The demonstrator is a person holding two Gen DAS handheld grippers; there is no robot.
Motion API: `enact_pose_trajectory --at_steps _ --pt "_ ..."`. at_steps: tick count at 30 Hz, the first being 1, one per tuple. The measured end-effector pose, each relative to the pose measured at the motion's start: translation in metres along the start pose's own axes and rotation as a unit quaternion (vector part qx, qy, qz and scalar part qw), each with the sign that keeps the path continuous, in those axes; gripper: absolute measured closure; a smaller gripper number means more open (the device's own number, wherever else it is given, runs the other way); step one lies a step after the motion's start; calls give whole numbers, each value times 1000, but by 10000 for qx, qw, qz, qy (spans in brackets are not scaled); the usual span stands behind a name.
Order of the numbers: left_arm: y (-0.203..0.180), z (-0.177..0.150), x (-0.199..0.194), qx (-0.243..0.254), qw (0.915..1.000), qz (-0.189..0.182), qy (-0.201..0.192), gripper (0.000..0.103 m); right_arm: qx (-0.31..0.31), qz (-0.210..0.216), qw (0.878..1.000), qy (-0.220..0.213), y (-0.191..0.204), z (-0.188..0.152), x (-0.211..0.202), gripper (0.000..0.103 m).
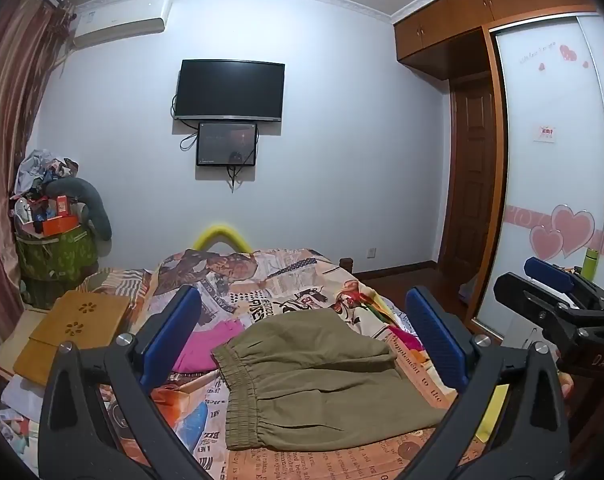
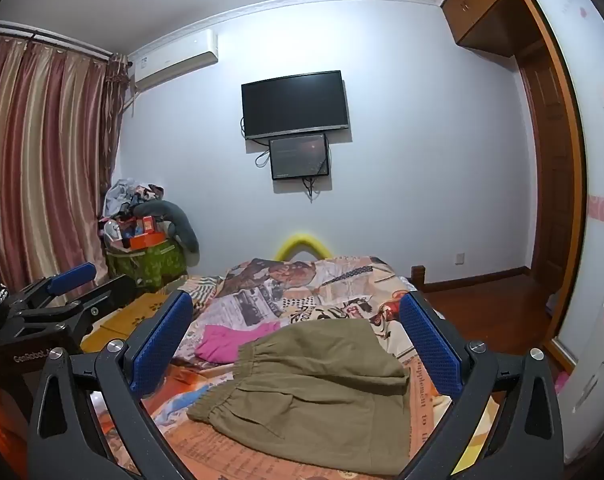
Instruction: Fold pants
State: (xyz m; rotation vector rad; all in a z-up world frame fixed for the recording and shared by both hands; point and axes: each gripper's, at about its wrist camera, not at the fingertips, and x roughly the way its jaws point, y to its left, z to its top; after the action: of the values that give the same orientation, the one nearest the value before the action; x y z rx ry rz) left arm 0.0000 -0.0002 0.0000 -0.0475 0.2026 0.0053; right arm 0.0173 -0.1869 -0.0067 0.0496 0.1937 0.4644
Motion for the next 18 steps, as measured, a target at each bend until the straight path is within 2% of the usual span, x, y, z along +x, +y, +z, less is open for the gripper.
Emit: enact_pose_trajectory --at_steps 18 --pt "5 -6 3 -7 10000 36 -2 0 22 18 10000 -32 0 1 0 0"
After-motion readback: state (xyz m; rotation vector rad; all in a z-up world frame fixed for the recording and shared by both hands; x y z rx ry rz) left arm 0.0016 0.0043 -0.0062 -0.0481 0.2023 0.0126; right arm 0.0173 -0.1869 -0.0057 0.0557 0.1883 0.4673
